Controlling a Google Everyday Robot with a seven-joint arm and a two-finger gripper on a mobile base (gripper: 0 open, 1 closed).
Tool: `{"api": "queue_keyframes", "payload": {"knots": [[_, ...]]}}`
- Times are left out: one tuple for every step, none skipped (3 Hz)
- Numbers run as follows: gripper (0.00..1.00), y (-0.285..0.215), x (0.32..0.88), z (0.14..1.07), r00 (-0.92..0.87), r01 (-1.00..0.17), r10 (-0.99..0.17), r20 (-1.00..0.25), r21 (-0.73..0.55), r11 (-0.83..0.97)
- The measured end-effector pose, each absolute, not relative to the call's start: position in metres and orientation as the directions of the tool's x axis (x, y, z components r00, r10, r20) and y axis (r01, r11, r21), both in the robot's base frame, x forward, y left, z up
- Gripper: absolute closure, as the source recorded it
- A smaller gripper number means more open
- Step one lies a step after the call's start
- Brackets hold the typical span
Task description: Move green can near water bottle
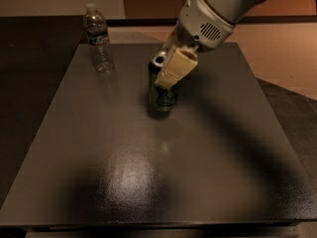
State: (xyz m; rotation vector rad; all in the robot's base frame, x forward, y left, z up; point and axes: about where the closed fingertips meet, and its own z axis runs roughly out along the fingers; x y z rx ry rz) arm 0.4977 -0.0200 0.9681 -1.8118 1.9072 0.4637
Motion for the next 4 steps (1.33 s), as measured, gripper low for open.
{"api": "queue_keyframes", "payload": {"knots": [[1.00, 0.004, 0.534, 0.981, -0.071, -0.991, -0.819, -0.570, -0.054, 0.124], [1.00, 0.038, 0.565, 0.983, -0.098, -0.986, -0.801, -0.590, -0.050, 0.158], [1.00, 0.070, 0.597, 0.971, -0.141, -0.978, -0.784, -0.605, -0.039, 0.206], [1.00, 0.087, 0.622, 0.958, -0.195, -0.959, -0.772, -0.606, -0.047, 0.279]]}}
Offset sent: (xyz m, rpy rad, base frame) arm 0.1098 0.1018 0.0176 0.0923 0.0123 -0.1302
